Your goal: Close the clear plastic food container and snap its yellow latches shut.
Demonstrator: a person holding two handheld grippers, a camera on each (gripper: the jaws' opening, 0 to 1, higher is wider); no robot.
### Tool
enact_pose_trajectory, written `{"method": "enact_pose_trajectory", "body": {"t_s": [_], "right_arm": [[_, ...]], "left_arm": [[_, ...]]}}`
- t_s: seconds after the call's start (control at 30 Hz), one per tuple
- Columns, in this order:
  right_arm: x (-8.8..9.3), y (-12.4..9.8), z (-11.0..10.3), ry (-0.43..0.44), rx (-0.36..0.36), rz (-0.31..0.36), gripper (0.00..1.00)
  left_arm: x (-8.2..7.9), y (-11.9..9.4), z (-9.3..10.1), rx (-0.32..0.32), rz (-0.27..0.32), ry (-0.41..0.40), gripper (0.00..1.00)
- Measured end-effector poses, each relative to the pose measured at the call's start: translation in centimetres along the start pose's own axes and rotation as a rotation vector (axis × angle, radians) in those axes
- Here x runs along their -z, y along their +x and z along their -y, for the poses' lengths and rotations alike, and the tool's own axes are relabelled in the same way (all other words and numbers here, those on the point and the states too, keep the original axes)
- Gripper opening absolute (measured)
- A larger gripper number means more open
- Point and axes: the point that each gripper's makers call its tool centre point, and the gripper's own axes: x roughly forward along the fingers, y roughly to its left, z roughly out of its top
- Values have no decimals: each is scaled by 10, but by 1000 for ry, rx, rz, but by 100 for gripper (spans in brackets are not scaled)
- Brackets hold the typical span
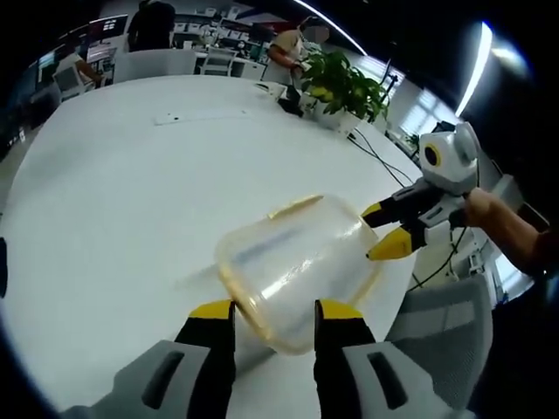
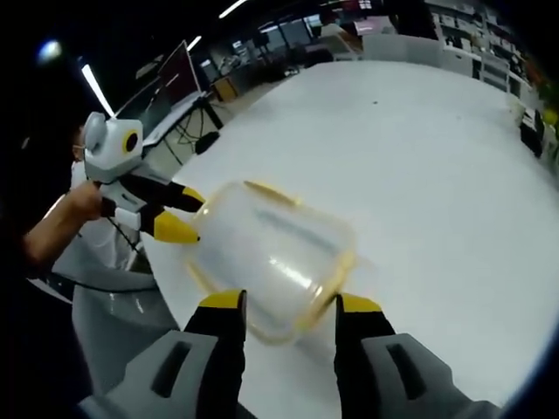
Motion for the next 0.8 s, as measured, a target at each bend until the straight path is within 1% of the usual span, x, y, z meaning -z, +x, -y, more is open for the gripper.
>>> {"method": "enact_pose_trajectory", "body": {"t_s": [0.6, 0.8], "right_arm": [[13, 2, -25, -25, -19, -16, 37], [16, 3, -31, -32, -23, -22, 37]], "left_arm": [[25, -19, 3, -15, 4, -28, 28], [30, -23, 3, -20, -5, -34, 28]]}}
